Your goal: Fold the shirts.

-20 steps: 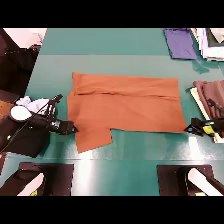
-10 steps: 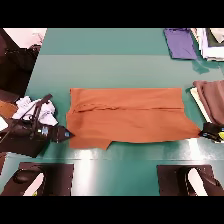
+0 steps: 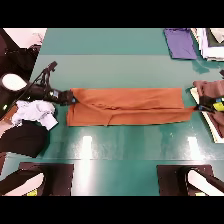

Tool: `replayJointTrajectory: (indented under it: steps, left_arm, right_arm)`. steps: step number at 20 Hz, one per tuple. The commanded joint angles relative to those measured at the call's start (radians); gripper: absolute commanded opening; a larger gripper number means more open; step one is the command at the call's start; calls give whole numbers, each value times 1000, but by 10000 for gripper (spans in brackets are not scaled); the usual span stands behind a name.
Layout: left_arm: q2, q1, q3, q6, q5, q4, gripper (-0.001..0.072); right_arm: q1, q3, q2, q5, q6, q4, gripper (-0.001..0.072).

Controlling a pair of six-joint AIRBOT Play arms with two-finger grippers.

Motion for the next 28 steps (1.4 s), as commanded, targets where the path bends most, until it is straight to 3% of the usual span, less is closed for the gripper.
replayJointTrajectory:
  steps: [1, 4, 8, 9, 10, 11, 15, 16, 17, 18, 19, 28]
  left_arm:
    - [-184, 1, 151, 30, 71, 3, 26]
    - [-267, 2, 210, 30, 126, 17, 26]
    - [-289, 2, 212, 26, 257, 16, 30]
    - [-289, 2, 212, 24, 269, 16, 226]
    - [-289, 2, 212, 23, 272, 16, 530]
    - [-289, 2, 218, 19, 265, 16, 661]
    - [-274, 33, 299, 21, 98, 17, 655]
    - [-269, 37, 314, 28, 53, 18, 507]
    - [-262, 37, 318, 33, 25, 16, 268]
    - [-261, 37, 318, 48, 5, 14, 101]
    - [-261, 37, 318, 58, -9, 16, 26]
    - [-264, 37, 316, 54, -23, 16, 27]
  right_arm:
    - [60, 145, -190, -29, 24, 4, 15]
    - [80, 248, -325, -43, 39, 8, 16]
    - [64, 358, -465, -109, 97, 138, 25]
    - [63, 384, -498, -118, 93, 190, 205]
    - [57, 407, -523, -123, 93, 221, 494]
    - [48, 431, -542, -120, 89, 241, 545]
    - [-3, 456, -533, -16, -24, 248, 544]
    - [-24, 456, -532, 36, -58, 249, 544]
    - [-51, 455, -533, 82, -85, 247, 544]
    - [-78, 455, -538, 119, -104, 251, 544]
    - [-102, 454, -547, 148, -118, 250, 544]
    - [-130, 454, -742, 199, -173, 261, 544]
